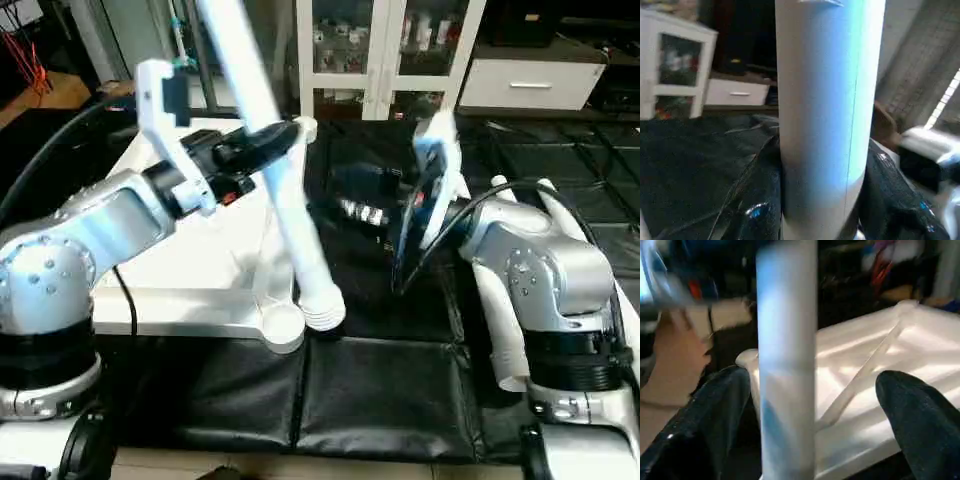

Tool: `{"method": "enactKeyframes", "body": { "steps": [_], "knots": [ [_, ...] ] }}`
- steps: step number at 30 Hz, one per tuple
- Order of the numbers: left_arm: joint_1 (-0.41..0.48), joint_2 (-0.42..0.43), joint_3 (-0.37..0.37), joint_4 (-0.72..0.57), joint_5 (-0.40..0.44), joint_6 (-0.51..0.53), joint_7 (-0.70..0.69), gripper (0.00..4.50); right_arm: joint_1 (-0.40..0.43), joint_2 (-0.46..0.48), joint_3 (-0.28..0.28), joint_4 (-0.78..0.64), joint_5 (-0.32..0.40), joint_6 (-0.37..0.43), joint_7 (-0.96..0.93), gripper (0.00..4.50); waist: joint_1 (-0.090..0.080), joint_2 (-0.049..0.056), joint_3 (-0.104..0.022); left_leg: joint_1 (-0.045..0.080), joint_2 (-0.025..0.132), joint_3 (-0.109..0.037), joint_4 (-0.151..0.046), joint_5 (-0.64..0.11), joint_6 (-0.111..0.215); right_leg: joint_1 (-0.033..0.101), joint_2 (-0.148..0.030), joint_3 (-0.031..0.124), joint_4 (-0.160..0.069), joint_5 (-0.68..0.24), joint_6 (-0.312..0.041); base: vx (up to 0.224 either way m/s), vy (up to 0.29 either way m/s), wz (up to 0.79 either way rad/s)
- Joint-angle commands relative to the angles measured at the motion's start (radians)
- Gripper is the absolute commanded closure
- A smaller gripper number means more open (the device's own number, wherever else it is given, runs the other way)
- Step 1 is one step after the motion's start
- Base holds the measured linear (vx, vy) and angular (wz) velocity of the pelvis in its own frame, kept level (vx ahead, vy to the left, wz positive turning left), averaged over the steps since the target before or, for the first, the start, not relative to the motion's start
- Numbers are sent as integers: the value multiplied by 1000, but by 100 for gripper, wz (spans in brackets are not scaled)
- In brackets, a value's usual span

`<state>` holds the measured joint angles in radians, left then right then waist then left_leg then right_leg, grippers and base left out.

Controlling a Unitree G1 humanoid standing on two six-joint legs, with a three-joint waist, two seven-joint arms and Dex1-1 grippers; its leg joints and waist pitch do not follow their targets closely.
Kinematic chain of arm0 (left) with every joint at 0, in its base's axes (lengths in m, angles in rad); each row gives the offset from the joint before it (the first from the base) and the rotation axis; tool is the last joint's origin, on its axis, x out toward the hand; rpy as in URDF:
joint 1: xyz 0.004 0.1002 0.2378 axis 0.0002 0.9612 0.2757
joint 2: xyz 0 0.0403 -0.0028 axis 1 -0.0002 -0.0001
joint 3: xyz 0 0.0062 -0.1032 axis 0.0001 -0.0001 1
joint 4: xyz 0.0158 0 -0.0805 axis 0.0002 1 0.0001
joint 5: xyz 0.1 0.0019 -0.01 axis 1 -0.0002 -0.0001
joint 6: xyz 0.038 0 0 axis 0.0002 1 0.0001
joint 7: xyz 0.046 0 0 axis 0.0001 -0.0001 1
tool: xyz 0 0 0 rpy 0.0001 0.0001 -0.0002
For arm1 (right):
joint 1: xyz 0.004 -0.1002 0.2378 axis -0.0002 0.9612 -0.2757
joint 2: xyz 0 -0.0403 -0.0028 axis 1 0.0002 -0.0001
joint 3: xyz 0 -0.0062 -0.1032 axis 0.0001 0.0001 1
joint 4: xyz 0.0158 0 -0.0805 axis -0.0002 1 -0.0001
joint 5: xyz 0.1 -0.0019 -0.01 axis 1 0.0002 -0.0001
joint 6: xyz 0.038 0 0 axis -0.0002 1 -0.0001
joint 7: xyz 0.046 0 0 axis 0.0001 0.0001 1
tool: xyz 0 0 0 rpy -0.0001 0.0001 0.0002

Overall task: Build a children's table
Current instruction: Pick table leg

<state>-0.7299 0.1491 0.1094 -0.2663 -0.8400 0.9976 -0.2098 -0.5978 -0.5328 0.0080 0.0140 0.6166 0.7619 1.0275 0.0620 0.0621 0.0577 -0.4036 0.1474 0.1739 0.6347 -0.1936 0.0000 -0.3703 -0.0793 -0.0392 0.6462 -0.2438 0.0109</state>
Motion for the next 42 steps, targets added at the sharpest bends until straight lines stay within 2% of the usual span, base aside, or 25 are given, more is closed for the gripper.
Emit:
{"method": "enactKeyframes", "body": {
  "steps": [1, 5, 8, 9, 14, 17, 21, 25, 30, 32, 33, 35, 41, 42],
  "knots": [
    [-23, 14, -21, -19, -16, -3, -39, 280, -22, -24, 44, 1, -20, 14, 35, 0, 3, -24, -74, 24, 68, -27, -63, -23, 71, 42, -67, 37, -67, 64, -297, 0, 0, 0],
    [-28, 25, -38, -30, -25, 5, -72, 280, -22, -35, 72, 16, -28, 19, 64, 0, 5, -28, -75, 23, 69, -27, -62, -12, 84, 42, -68, 37, -64, 69, -303, 0, 0, 0],
    [-31, 38, -51, -43, -30, 11, -96, 280, -25, -35, 87, 33, -38, 16, 74, 0, 4, -26, -75, 25, 70, -27, -62, -19, 80, 39, -67, 36, -65, 52, -305, 0, 0, 0],
    [-30, 41, -54, -45, -28, 13, -99, 280, -26, -36, 92, 38, -41, 18, 76, 0, 3, -31, -75, 24, 70, -26, -63, -18, 79, 41, -67, 36, -65, 55, -306, 0, 0, 0],
    [-27, 56, -66, -50, -17, 11, -117, 280, -11, -49, 137, 43, -66, 3, 97, 0, 5, -28, -73, 25, 71, -27, -64, -35, 72, 40, -67, 36, -66, 37, -302, 0, 0, 0],
    [-26, 58, -70, -53, -18, 12, -118, 280, -2, -45, 140, 28, -51, 18, 106, 0, 4, -30, -72, 26, 71, -27, -66, -48, 63, 40, -67, 36, -68, 24, -299, 0, 0, 0],
    [-23, 67, -74, -60, -21, 17, -127, 280, 10, -45, 160, 10, -57, 22, 125, 0, 6, -25, -72, 26, 71, -28, -66, -53, 59, 39, -68, 37, -67, 29, -298, 0, 0, 0],
    [-20, 79, -77, -62, -16, 19, -135, 280, 20, -47, 182, 7, -74, 15, 121, 38, 5, -22, -73, 27, 70, -29, -67, -54, 51, 39, -66, 37, -66, 31, -296, 0, 0, 0],
    [-28, 82, -72, -53, -17, 16, -134, 280, 42, -49, 201, -5, -88, 14, 116, 68, 5, -26, -74, 26, 71, -29, -67, -51, 50, 40, -67, 37, -65, 51, -299, 0, 0, 0],
    [-27, 80, -72, -55, -21, 17, -133, 280, 48, -43, 211, -2, -102, 9, 105, 91, 6, -25, -74, 26, 71, -29, -66, -47, 52, 40, -68, 37, -64, 57, -299, 0, 0, 0],
    [-27, 80, -73, -57, -25, 19, -133, 280, 50, -40, 215, 0, -105, 6, 102, 100, 7, -22, -73, 26, 70, -29, -67, -54, 49, 40, -68, 37, -65, 46, -299, 0, 0, 0],
    [-27, 77, -74, -61, -28, 22, -131, 280, 54, -35, 218, -1, -109, 4, 99, 114, 6, -26, -73, 26, 71, -29, -68, -58, 46, 40, -68, 37, -65, 39, -299, 0, 0, 0],
    [-27, 78, -70, -65, -36, 28, -131, 280, 58, -30, 220, -2, -112, 3, 95, 178, 6, -24, -74, 27, 71, -29, -67, -56, 45, 39, -67, 37, -65, 47, -298, 0, 0, 0],
    [-26, 79, -71, -66, -36, 28, -132, 280, 58, -28, 217, -3, -111, 3, 92, 178, 6, -22, -74, 28, 71, -29, -67, -55, 46, 39, -67, 37, -65, 51, -298, 0, 0, 0]
  ]
}}
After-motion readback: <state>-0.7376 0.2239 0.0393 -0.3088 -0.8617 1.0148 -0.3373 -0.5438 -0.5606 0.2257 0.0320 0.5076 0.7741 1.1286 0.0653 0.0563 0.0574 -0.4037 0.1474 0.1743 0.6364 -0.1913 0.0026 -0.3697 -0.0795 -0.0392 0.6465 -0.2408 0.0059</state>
